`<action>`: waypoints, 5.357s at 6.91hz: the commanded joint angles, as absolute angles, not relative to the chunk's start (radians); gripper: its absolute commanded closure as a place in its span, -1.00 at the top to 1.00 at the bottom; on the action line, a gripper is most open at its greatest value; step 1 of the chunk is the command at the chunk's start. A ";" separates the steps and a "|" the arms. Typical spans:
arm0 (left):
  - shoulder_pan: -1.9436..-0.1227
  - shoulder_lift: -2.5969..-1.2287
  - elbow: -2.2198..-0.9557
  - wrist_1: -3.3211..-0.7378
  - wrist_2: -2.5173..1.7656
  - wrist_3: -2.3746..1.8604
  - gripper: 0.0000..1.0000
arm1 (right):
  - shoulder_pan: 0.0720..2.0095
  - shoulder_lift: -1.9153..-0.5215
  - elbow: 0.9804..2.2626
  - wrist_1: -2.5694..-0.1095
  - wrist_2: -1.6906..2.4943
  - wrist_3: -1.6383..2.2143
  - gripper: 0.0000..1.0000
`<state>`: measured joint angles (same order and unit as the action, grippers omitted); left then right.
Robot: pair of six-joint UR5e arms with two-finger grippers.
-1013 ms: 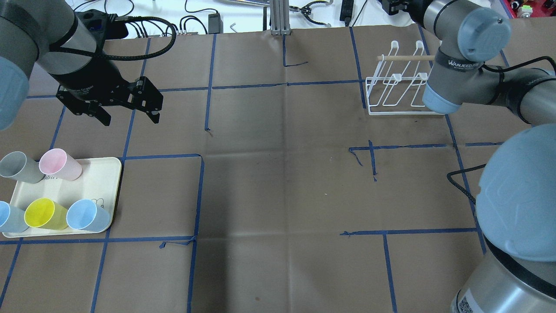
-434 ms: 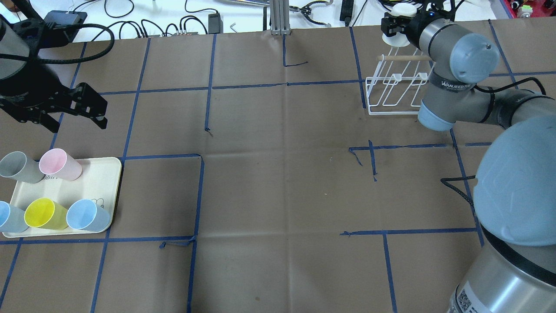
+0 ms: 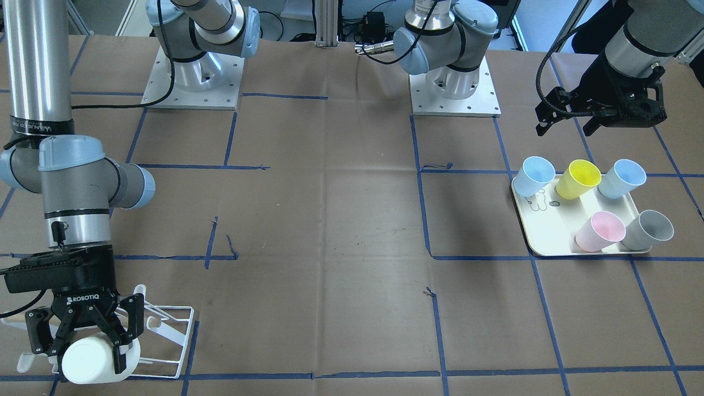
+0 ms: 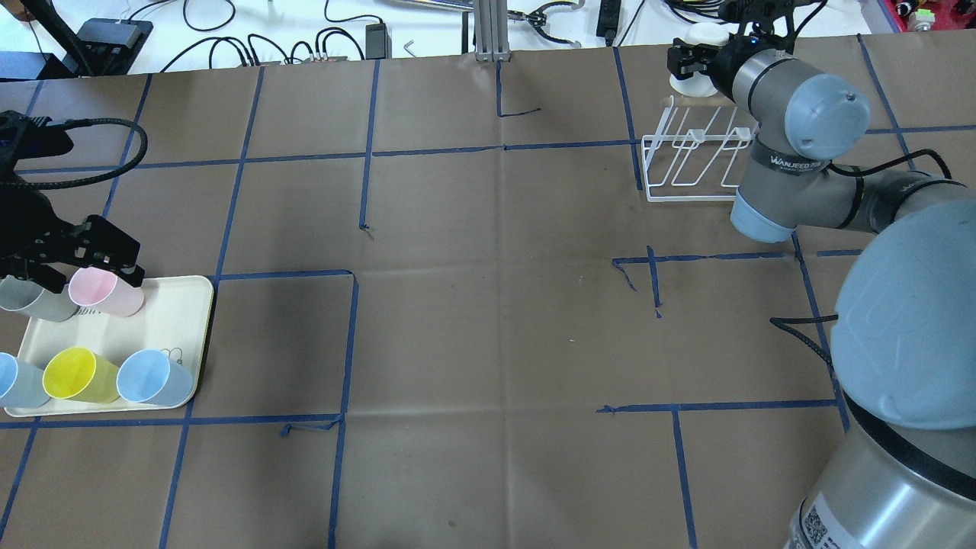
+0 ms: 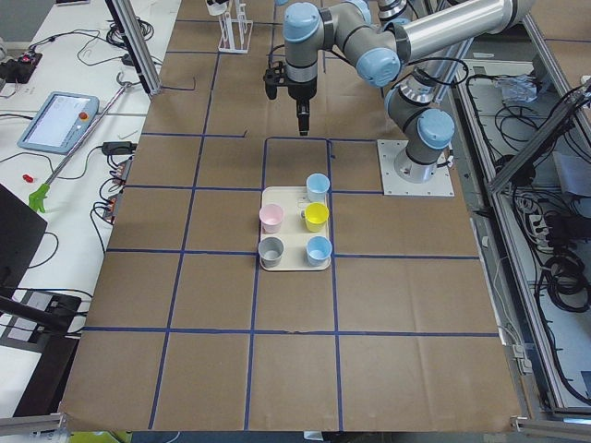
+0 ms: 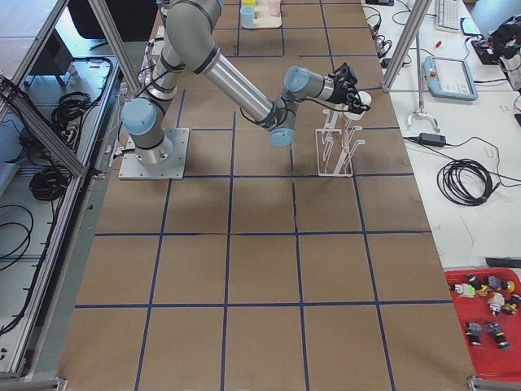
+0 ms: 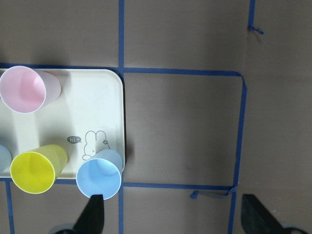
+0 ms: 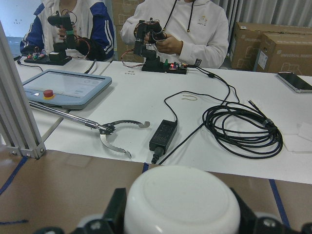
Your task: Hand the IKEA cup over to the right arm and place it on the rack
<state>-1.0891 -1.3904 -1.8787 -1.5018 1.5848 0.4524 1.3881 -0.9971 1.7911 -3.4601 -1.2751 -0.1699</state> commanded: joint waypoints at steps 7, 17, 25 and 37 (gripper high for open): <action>-0.991 -1.425 -2.295 -1.028 1.586 0.548 0.98 | 1.402 -1.070 1.779 -3.357 -1.282 -0.158 1.00; -0.991 -1.493 -2.313 -1.032 1.666 0.548 -0.41 | 1.640 -1.373 1.914 -3.299 -1.261 0.871 1.00; -1.009 -1.482 -2.113 -1.128 1.654 0.543 -1.00 | 1.675 -1.350 2.060 -3.626 -1.262 1.414 1.00; -1.152 -1.586 -1.747 -1.122 0.710 0.574 -1.00 | 1.675 -1.338 2.066 -3.605 -1.281 1.405 1.00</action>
<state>-1.1465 -1.6048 -1.7199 -1.1775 0.8606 0.5569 1.6751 -1.3379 2.0624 -3.6039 -1.2797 1.4121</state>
